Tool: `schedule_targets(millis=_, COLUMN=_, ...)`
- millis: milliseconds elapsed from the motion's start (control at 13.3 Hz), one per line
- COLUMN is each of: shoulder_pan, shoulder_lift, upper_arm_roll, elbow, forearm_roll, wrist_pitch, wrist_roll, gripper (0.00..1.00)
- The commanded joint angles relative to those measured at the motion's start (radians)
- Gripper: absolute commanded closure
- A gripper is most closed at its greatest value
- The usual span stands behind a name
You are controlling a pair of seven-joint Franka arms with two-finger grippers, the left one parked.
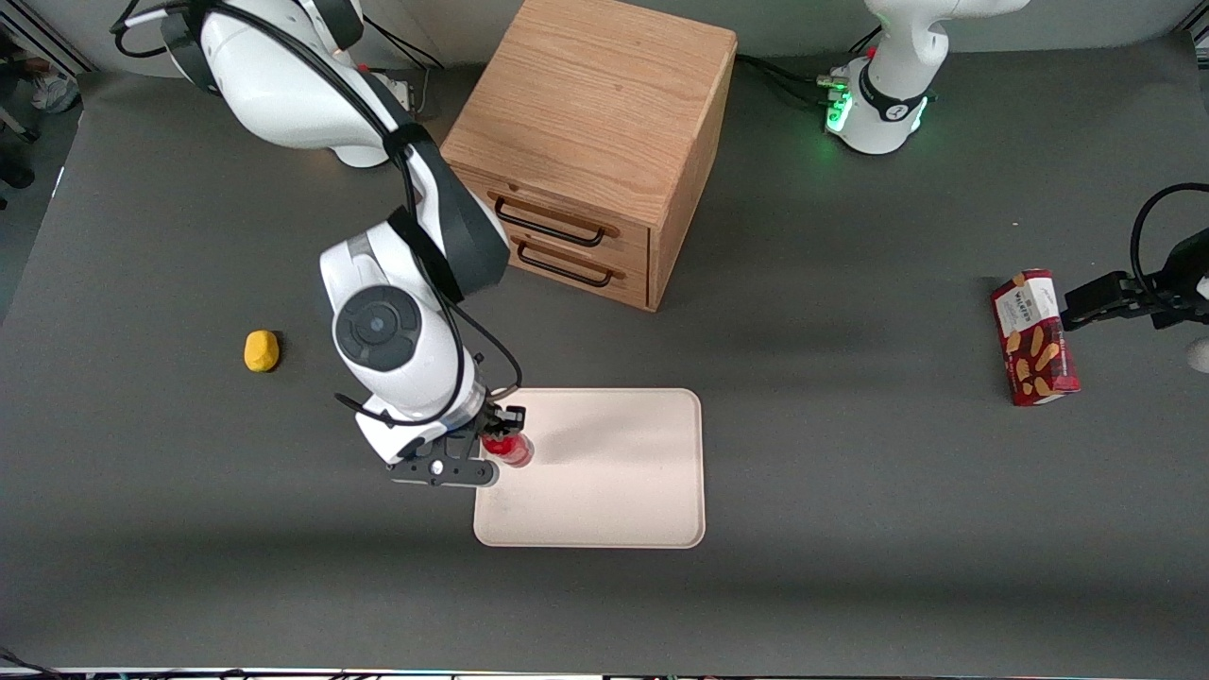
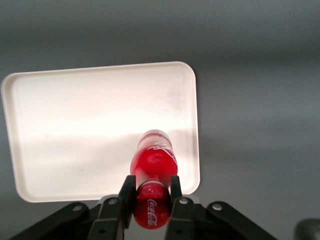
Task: Place coke bottle on tray
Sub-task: 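Carry the upright bottle over the white tray with the right gripper, then lower the bottle onto the tray and open the right gripper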
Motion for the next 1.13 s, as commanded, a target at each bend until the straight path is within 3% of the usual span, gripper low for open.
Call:
schedule_targets(millis=0, shoulder_pan=-0.002, shoulder_lift=0.016, upper_arm_roll=-0.009, elbow=-0.035, forearm_roll=0.008, wrist_pitch=0.047, wrist_roll=0.016, gripper=1.0)
schedule_targets(millis=451, shoulder_pan=-0.01, shoulder_lift=0.02, upper_arm_roll=-0.02, elbow=-0.103, forearm_roll=0.004, wrist_pitch=0.12, wrist_roll=0.005, gripper=1.0)
schedule_targets(millis=526, shoulder_pan=-0.01, shoulder_lift=0.02, upper_arm_roll=-0.024, elbow=-0.103, forearm_roll=0.004, wrist_pitch=0.12, wrist_roll=0.006, gripper=0.85)
schedule_targets(millis=676, shoulder_pan=-0.01, shoulder_lift=0.022, upper_arm_roll=-0.024, elbow=-0.101, forearm_roll=0.004, wrist_pitch=0.126, wrist_roll=0.017, gripper=0.15)
schedule_targets(millis=751, shoulder_pan=-0.01, shoulder_lift=0.02, upper_arm_roll=-0.024, elbow=-0.101, forearm_roll=0.004, wrist_pitch=0.126, wrist_roll=0.019, gripper=0.0)
schedule_targets(millis=1052, shoulder_pan=-0.012, shoulder_lift=-0.024, upper_arm_roll=-0.026, elbow=-0.101, forearm_roll=0.008, wrist_pitch=0.098, wrist_roll=0.017, gripper=0.0)
